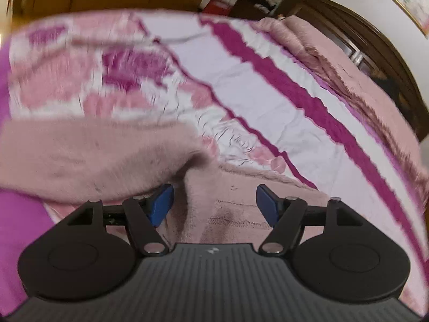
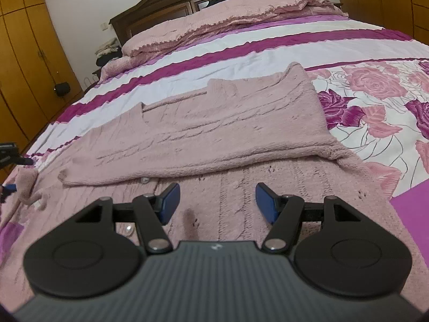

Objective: Fold small clothes

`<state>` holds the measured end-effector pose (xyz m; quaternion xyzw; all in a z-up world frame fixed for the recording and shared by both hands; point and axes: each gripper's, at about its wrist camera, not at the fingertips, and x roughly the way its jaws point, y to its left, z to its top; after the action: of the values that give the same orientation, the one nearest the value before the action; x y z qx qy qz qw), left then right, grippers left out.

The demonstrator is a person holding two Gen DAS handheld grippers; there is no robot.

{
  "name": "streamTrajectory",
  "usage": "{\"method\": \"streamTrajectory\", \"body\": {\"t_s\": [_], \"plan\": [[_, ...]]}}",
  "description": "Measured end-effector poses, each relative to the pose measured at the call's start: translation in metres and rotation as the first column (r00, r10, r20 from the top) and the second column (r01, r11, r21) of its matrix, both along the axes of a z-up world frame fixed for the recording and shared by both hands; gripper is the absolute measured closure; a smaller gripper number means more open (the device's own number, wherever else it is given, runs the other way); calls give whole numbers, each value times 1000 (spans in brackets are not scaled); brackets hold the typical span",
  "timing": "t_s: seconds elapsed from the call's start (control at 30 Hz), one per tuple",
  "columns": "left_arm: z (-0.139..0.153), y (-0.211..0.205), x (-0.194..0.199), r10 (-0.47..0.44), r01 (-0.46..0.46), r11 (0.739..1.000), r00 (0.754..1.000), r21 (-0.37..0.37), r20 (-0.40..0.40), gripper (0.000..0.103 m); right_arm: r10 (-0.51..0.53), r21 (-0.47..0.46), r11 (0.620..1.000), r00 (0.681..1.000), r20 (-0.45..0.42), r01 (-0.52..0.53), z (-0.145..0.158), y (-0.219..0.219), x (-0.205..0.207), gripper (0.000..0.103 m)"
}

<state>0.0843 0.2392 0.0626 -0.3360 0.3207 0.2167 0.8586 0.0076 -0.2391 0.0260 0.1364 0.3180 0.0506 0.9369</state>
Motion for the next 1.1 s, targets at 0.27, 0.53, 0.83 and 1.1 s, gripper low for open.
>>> {"method": "streamTrajectory", "body": {"t_s": [0.27,0.53,0.83,1.1], "plan": [[-12,26,11,106,-111,992,991,64,84,35,-2,-4,1000,1000,-16,2,-5,1,5,38],[6,15,-6,-43,18,987,987,158,155,87,7,10,1000,1000,-9,-7,-5,1,4,36],[83,-43,-37,-242,160,960,886,229,396,88,2,37,999,1000,14,-3,-2,-3,-1,37],[118,-140,-32,-479,368,875,754,315,449,88,-14,69,998,999,32,12,-1,-10,-6,37]]}}
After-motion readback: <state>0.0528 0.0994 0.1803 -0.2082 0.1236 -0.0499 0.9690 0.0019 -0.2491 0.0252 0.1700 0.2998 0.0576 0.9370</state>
